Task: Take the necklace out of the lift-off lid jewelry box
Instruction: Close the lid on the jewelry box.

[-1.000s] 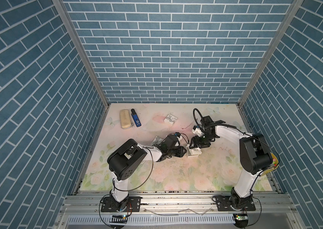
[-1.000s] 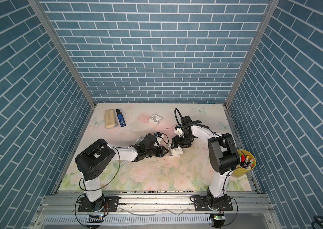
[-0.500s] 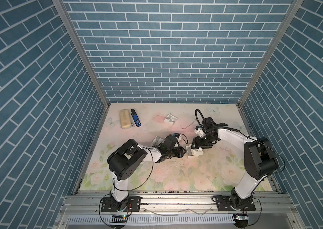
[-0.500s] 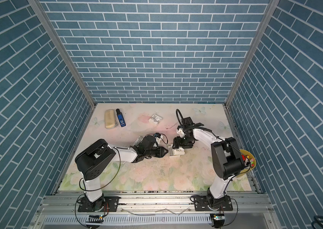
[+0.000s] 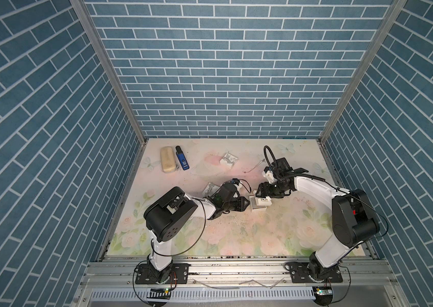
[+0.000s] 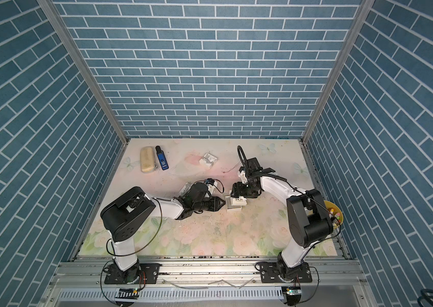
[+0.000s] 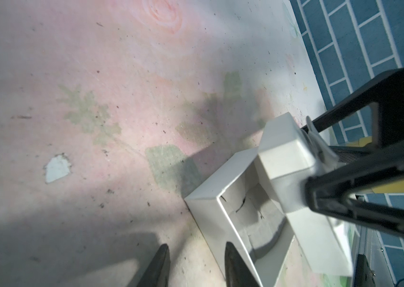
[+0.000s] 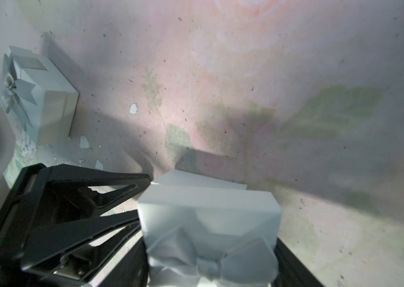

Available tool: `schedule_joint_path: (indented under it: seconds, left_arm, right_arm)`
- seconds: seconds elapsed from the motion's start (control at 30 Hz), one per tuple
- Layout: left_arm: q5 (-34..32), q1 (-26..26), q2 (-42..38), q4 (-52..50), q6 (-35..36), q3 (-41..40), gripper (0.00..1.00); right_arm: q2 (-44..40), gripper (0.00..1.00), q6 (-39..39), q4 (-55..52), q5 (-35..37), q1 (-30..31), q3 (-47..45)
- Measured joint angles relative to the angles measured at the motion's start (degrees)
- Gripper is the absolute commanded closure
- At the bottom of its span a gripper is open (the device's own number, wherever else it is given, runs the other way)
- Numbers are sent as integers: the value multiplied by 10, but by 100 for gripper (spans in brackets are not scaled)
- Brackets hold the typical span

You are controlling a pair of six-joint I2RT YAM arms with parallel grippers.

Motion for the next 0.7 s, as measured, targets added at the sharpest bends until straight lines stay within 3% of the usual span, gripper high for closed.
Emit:
schedule_joint_path:
  seconds: [0.7]
  left_arm:
    - [-2, -10, 0, 9, -8, -3, 62]
  right_arm:
    - [-13, 28, 33, 11, 8, 10, -27]
